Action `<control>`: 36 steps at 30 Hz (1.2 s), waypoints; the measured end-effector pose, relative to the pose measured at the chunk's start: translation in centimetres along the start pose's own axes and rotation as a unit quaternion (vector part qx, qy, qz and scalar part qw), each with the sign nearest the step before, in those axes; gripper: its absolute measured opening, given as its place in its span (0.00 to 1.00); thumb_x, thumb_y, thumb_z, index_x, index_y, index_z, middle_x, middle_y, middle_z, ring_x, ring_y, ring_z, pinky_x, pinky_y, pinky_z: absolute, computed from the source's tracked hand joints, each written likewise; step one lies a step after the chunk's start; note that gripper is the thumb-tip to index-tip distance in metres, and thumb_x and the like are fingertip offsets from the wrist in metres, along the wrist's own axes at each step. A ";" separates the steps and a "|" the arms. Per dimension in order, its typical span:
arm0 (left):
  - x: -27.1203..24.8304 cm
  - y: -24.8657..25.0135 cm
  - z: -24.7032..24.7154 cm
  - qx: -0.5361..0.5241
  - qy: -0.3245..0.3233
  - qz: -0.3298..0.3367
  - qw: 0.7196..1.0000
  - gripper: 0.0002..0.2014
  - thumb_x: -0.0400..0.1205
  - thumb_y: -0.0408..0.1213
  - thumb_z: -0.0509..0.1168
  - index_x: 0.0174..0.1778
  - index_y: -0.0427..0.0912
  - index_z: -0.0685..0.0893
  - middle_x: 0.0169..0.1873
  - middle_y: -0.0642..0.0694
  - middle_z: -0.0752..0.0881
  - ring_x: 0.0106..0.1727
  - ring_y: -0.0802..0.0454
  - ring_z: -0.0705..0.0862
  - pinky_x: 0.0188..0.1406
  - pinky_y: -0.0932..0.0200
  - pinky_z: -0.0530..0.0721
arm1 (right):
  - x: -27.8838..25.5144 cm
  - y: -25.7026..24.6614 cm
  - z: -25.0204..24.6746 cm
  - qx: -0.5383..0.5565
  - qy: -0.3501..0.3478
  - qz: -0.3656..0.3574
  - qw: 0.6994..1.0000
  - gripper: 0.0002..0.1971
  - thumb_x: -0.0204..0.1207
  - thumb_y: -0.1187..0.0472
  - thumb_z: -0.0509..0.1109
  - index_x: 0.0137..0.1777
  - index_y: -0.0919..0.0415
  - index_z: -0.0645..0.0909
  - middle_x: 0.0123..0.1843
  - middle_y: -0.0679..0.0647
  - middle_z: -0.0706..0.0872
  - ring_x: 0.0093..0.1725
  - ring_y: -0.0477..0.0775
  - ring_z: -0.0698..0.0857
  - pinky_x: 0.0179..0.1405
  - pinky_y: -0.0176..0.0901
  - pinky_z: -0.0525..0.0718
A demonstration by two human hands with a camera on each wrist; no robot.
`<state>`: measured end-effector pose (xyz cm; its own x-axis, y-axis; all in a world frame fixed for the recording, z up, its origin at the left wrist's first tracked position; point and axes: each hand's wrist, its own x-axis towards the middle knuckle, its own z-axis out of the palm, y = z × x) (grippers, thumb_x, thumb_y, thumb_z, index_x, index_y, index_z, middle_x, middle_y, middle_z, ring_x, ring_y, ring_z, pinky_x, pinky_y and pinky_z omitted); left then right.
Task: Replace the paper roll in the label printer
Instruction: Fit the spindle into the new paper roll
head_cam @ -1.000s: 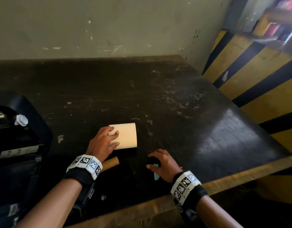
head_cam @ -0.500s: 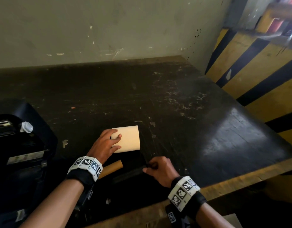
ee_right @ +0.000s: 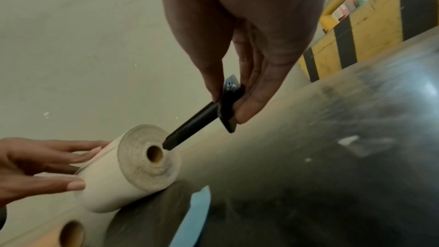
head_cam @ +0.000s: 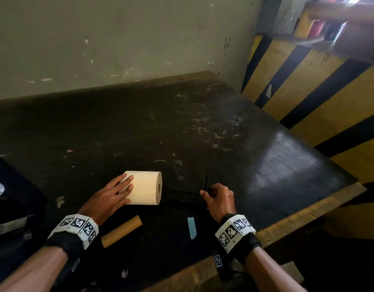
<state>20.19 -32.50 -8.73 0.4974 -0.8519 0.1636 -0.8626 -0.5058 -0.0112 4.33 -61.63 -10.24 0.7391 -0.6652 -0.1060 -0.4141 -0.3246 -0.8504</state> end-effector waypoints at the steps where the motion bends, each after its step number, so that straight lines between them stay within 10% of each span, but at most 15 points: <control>1: 0.0 -0.1 0.2 -0.002 0.009 0.001 1.000 0.25 0.62 0.34 0.81 0.55 0.35 0.85 0.65 0.37 0.82 0.81 0.57 0.52 0.51 0.36 0.87 | 0.0 -0.3 0.5 -0.003 -0.004 0.000 1.000 0.09 0.72 0.54 0.75 0.45 0.59 0.83 0.40 0.53 0.88 0.38 0.52 0.88 0.41 0.51 0.90; 11: 0.3 0.0 -0.3 -0.035 0.043 -0.003 0.998 0.25 0.65 0.36 0.79 0.58 0.36 0.84 0.66 0.38 0.81 0.75 0.57 0.59 0.63 0.44 0.81 | -0.4 -1.6 3.3 -0.013 -0.071 -0.022 0.997 0.07 0.74 0.56 0.73 0.48 0.56 0.80 0.44 0.51 0.86 0.41 0.47 0.87 0.42 0.46 0.89; 16: 0.6 0.4 -0.4 -0.109 0.035 -0.082 0.990 0.31 0.72 0.58 0.55 0.69 0.45 0.76 0.71 0.45 0.76 0.72 0.56 0.68 0.63 0.46 0.81 | 1.4 -4.1 4.0 -0.071 -0.172 -0.066 0.980 0.10 0.76 0.59 0.70 0.57 0.56 0.80 0.51 0.53 0.86 0.49 0.51 0.86 0.47 0.42 0.85; 21: 1.7 1.0 -0.7 -0.036 0.042 -0.069 0.996 0.26 0.70 0.51 0.67 0.62 0.43 0.82 0.61 0.43 0.85 0.62 0.53 0.69 0.59 0.48 0.82 | 2.3 -6.5 6.3 -0.114 -0.241 -0.103 0.958 0.09 0.76 0.62 0.69 0.55 0.57 0.83 0.51 0.54 0.87 0.49 0.52 0.86 0.44 0.40 0.83; 27: 2.4 1.2 -0.1 -0.164 -0.003 -0.201 0.966 0.28 0.76 0.45 0.69 0.73 0.51 0.71 0.81 0.42 0.59 0.82 0.40 0.52 0.79 0.43 0.47 | 2.4 -7.8 8.1 -0.110 -0.243 -0.128 0.955 0.14 0.74 0.66 0.67 0.59 0.60 0.82 0.55 0.61 0.88 0.56 0.60 0.86 0.55 0.51 0.85; 32: 2.8 2.0 -0.1 -0.301 0.020 -0.265 0.916 0.29 0.76 0.39 0.70 0.73 0.53 0.70 0.81 0.47 0.57 0.80 0.49 0.58 0.79 0.51 0.58 | 1.8 -8.6 7.6 -0.089 -0.272 -0.132 0.949 0.32 0.80 0.62 0.60 0.81 0.45 0.53 0.71 0.61 0.78 0.67 0.58 0.79 0.67 0.48 0.76; 36: 2.7 3.0 0.3 -0.285 0.011 -0.300 0.910 0.29 0.77 0.42 0.69 0.74 0.57 0.67 0.82 0.47 0.55 0.81 0.47 0.57 0.79 0.46 0.62 | 1.5 -9.2 7.9 -0.132 -0.256 -0.176 0.941 0.27 0.81 0.52 0.59 0.80 0.46 0.59 0.72 0.62 0.77 0.67 0.57 0.80 0.66 0.46 0.77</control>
<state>18.97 -36.32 -8.59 0.8980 -0.4399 -0.0082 -0.3478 -0.7213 0.5990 13.41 -54.33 -6.68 0.9864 -0.0959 -0.1334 -0.1632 -0.6658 -0.7280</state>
